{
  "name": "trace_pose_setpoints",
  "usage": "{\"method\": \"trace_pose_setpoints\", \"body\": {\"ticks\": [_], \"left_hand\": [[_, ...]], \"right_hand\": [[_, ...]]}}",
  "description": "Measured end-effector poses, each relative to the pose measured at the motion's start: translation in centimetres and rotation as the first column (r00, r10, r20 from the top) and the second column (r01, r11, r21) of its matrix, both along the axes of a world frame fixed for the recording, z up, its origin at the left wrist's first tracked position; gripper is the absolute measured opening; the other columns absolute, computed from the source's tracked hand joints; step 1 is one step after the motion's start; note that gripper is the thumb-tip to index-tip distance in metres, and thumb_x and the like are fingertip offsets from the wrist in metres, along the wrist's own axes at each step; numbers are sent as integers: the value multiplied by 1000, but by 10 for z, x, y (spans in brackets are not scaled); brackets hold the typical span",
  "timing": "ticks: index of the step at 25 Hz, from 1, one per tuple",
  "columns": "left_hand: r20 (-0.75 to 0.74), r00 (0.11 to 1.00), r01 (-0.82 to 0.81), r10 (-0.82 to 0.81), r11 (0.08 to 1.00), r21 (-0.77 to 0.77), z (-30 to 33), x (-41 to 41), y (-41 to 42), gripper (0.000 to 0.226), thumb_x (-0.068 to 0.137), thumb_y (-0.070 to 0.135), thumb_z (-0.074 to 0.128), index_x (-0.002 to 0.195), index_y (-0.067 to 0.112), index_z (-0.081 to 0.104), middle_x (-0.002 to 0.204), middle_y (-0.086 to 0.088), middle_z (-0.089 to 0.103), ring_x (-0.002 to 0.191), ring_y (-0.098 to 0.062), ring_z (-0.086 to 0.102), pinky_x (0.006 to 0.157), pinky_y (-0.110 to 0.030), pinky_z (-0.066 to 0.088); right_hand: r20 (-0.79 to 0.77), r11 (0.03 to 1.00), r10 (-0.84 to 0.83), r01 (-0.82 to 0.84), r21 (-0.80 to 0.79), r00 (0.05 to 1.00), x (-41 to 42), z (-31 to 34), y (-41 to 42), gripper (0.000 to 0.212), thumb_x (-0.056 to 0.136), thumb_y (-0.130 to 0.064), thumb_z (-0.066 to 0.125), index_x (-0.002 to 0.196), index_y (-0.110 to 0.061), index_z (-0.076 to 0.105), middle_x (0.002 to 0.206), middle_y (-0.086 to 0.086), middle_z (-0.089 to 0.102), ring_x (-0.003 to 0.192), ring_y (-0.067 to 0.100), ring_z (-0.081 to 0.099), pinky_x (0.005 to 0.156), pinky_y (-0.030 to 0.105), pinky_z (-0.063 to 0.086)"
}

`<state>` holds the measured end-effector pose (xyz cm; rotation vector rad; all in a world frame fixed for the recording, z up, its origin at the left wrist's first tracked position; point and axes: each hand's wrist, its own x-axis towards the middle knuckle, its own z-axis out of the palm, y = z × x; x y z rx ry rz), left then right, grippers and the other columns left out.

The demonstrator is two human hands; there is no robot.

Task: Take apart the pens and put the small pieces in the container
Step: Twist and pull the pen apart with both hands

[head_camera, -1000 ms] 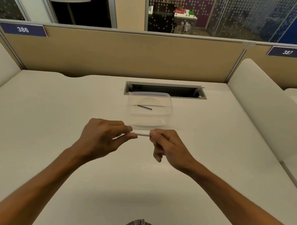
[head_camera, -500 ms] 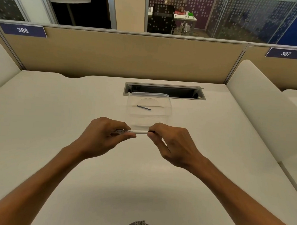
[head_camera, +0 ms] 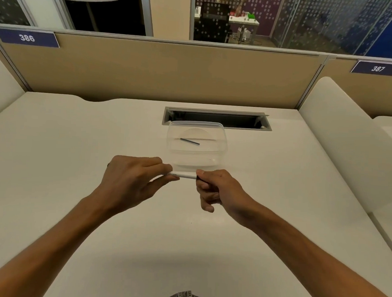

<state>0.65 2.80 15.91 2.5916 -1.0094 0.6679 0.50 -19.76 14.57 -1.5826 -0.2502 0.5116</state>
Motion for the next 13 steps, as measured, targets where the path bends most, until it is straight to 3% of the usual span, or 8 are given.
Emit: {"method": "trace_pose_setpoints", "body": {"ticks": [2,3,5,7,8,10,13], "left_hand": [[2,1000,1,-1,999,40,1,0,-1,25,87,37,61,81,16,73,61,5,65,43,-16,52,46,-16,27],[-35,999,3,-2,1000,26,2,1,-1,28,87,39,59,80,15,73,62,5,66,43,-14,52,48,-14,27],[-122,993,-5,3,1000,-11,3,2,-1,35,87,44,54,81,16,73,63,5,68,43,-12,52,46,-14,30],[-203,979,-19,10,999,-47,3,4,-1,37,87,50,53,82,18,72,60,7,65,45,-12,51,42,-23,39],[-254,967,-29,10,997,-71,2,5,0,36,87,51,54,82,20,71,58,9,62,46,-12,50,42,-28,42],[-381,925,-44,-6,991,-123,0,6,3,35,86,53,53,82,23,70,57,10,58,49,-13,49,44,-35,42],[-520,850,-30,-89,976,-215,-3,6,3,33,87,52,55,80,23,69,55,6,56,51,-17,49,47,-34,39]], "right_hand": [[-102,1000,-9,10,13,995,1,1,0,49,102,-29,39,55,-19,47,46,-6,32,41,16,40,50,23,40],[-17,999,-33,33,-29,999,1,-1,0,47,103,-30,40,57,-18,50,47,-6,36,42,17,44,51,23,40],[345,976,-89,151,-159,935,-1,-5,2,36,102,-28,44,70,-17,54,53,-6,48,47,17,53,51,27,43],[724,893,-1,327,-310,689,0,-8,-2,20,100,-27,48,84,-19,56,62,-8,56,52,15,54,50,33,47],[828,846,110,386,-369,549,1,-8,-5,15,98,-26,50,89,-18,58,67,-7,59,52,14,53,48,34,47],[883,792,304,420,-443,357,4,-6,-10,14,97,-23,53,93,-13,62,75,-2,63,53,16,52,43,32,44],[887,790,370,409,-457,277,5,-3,-13,17,96,-22,54,93,-10,65,75,1,63,52,18,51,42,26,37]]}}
